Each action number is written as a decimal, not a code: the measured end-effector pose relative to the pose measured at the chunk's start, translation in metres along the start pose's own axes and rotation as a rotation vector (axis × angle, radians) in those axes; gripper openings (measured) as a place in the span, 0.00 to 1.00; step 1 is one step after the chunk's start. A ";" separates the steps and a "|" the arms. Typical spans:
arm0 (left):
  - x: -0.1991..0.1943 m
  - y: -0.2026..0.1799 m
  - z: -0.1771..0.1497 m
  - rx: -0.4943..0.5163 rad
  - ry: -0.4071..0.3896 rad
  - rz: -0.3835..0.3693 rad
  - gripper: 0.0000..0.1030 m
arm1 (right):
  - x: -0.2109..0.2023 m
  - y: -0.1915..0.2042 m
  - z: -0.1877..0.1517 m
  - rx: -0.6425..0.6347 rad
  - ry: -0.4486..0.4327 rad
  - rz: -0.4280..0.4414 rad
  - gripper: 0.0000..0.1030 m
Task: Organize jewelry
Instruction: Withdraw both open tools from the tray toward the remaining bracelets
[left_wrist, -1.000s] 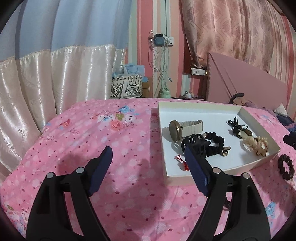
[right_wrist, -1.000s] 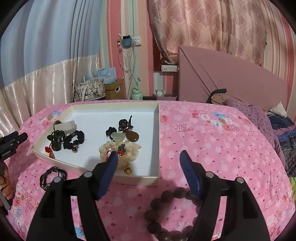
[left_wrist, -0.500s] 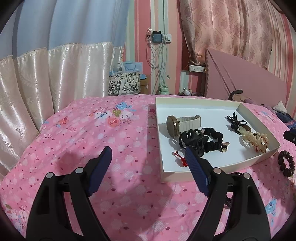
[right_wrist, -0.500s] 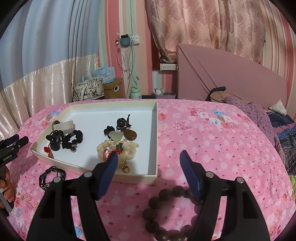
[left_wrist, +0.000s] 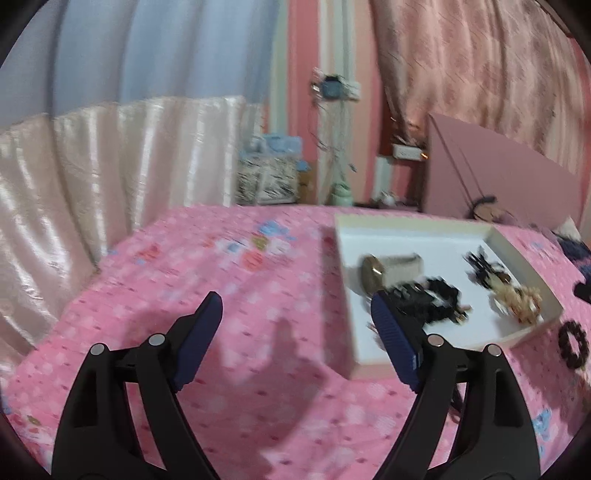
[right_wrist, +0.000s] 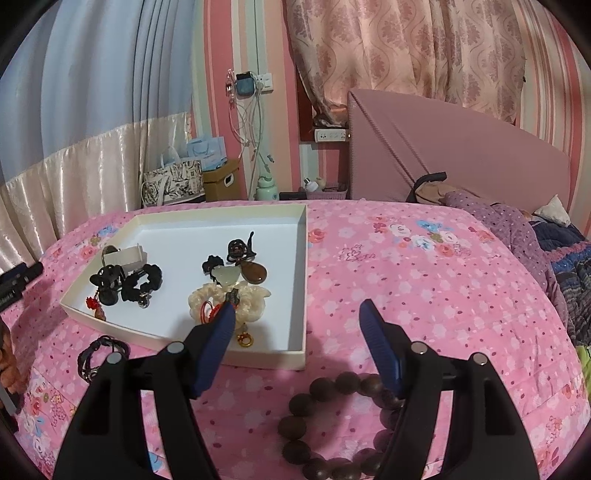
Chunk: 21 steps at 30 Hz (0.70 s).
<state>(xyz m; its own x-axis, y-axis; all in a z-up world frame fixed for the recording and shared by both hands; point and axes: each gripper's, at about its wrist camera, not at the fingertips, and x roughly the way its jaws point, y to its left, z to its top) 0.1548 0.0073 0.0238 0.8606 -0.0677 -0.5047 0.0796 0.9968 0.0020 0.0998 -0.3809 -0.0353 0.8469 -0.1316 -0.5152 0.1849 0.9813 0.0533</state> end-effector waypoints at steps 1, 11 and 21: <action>0.000 0.007 0.003 -0.018 0.000 0.006 0.80 | 0.000 -0.001 0.000 0.001 -0.003 -0.001 0.68; 0.001 0.027 0.012 -0.065 -0.001 0.016 0.83 | -0.011 -0.023 0.008 0.026 -0.024 -0.032 0.69; -0.017 -0.026 0.002 0.031 0.060 -0.030 0.83 | -0.018 -0.040 0.013 0.060 0.013 0.031 0.71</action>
<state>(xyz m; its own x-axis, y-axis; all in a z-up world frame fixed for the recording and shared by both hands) 0.1392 -0.0175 0.0340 0.8260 -0.0936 -0.5559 0.1208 0.9926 0.0123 0.0834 -0.4194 -0.0170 0.8461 -0.0985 -0.5239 0.1882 0.9747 0.1207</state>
